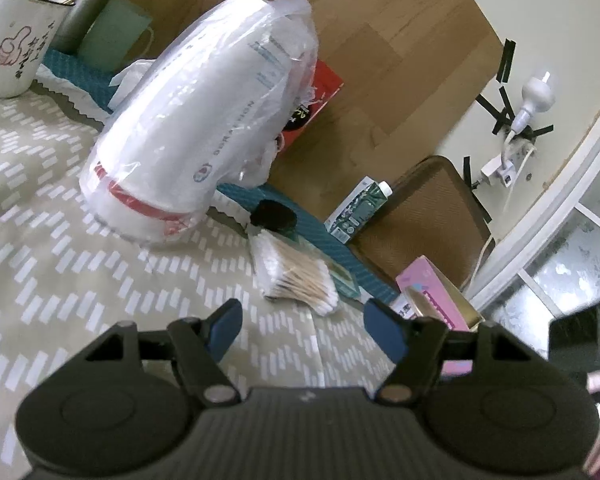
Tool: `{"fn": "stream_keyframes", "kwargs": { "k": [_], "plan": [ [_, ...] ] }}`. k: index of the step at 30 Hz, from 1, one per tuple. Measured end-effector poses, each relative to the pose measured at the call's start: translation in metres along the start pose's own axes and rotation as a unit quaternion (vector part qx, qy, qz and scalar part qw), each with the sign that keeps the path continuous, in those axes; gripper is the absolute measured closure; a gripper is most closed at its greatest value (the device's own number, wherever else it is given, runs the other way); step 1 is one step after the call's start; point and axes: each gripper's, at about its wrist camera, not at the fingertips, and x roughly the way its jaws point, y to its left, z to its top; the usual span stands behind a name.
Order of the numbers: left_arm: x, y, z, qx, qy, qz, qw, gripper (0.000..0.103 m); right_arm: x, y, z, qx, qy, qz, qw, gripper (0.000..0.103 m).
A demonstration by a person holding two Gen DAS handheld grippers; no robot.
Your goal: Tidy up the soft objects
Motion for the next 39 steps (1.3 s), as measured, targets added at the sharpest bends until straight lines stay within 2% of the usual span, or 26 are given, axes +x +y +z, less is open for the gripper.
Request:
{"fn": "stream_keyframes", "kwargs": {
  "k": [4,6,10,14,16,18,21,22,24,25,29,31,32,36,38,39],
  "plan": [
    [0.000,-0.003,0.000,0.008,0.008,0.005,0.9999,0.032,-0.018,0.005,-0.030,0.024,-0.033,0.035,0.999,0.042],
    [-0.001,-0.002,0.001,0.007,0.012,0.003,0.9999,0.032,-0.029,0.004,-0.041,0.032,-0.061,0.039,0.997,0.042],
    [-0.011,0.002,0.002,0.008,0.008,0.001,0.9999,0.029,-0.045,0.002,-0.055,0.040,-0.121,0.001,0.992,0.040],
    [-0.021,0.002,0.003,0.028,0.011,0.010,0.9995,0.029,-0.045,-0.009,-0.054,0.067,-0.146,0.001,0.987,0.040],
    [-0.026,-0.001,0.002,0.047,0.019,0.017,0.9985,0.028,-0.038,-0.010,-0.052,0.078,-0.144,0.007,0.987,0.040],
    [-0.027,-0.002,0.001,0.061,0.033,0.016,0.9975,0.022,-0.035,-0.009,-0.054,0.072,-0.137,0.011,0.988,0.040],
    [-0.025,-0.002,0.001,0.074,0.048,0.006,0.9961,0.017,-0.035,-0.002,-0.063,0.033,-0.123,0.020,0.992,0.038],
    [-0.023,-0.002,0.002,0.077,0.052,0.002,0.9957,0.016,-0.035,0.001,-0.066,0.014,-0.116,0.024,0.993,0.028],
    [-0.018,-0.003,0.003,0.084,0.062,-0.008,0.9945,0.016,-0.034,0.012,-0.073,-0.027,-0.110,0.015,0.993,0.018],
    [-0.016,-0.004,0.003,0.087,0.068,-0.011,0.9938,0.016,-0.032,0.020,-0.077,-0.055,-0.105,0.004,0.993,0.016],
    [-0.005,-0.008,-0.001,0.098,0.097,-0.020,0.9902,0.015,-0.014,0.036,-0.088,-0.136,-0.066,-0.039,0.988,0.015],
    [-0.003,-0.010,-0.002,0.104,0.104,-0.024,0.9888,0.005,-0.005,0.044,-0.091,-0.170,-0.071,-0.066,0.981,0.014],
    [-0.002,-0.011,-0.003,0.106,0.107,-0.026,0.9882,0.004,-0.001,0.046,-0.092,-0.183,-0.072,-0.076,0.977,0.014],
    [0.000,-0.015,-0.006,0.122,0.116,-0.028,0.9853,0.004,0.008,0.047,-0.085,-0.193,-0.076,-0.082,0.975,0.014],
    [0.000,-0.018,-0.007,0.129,0.116,-0.024,0.9846,0.008,0.012,0.049,-0.083,-0.195,-0.080,-0.085,0.974,0.016],
    [-0.001,-0.019,-0.008,0.131,0.110,-0.015,0.9851,0.009,0.013,0.054,-0.082,-0.195,-0.083,-0.086,0.973,0.022]
  ]
}}
